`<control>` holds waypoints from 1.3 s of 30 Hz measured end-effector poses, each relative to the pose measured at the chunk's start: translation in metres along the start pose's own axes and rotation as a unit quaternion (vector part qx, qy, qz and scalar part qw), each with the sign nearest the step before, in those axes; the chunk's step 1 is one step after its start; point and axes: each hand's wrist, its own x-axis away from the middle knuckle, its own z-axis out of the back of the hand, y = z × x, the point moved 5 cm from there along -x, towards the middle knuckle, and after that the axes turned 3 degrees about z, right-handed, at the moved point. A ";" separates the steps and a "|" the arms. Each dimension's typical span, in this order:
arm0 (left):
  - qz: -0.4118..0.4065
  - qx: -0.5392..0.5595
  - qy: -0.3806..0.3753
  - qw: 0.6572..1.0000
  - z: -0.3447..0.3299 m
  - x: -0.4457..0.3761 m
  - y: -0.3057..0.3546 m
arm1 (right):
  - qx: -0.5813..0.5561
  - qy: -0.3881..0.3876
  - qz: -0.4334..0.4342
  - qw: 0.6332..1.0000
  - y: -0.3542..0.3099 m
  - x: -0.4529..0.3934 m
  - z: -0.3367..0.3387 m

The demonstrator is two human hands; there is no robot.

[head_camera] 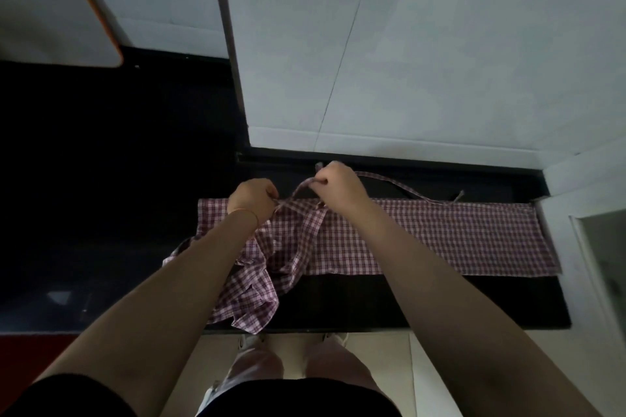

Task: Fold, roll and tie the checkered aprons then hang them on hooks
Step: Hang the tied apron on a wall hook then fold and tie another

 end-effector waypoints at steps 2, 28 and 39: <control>-0.002 -0.081 0.022 0.996 -0.002 -0.001 0.008 | -0.078 0.067 -0.091 0.991 0.039 0.002 0.016; -0.055 -0.017 0.061 0.997 -0.083 -0.002 0.072 | -0.027 -0.028 -0.043 0.998 0.112 -0.003 -0.025; -0.014 -0.077 0.056 0.995 -0.094 -0.001 0.083 | -0.291 0.120 -0.264 0.912 0.214 0.020 0.051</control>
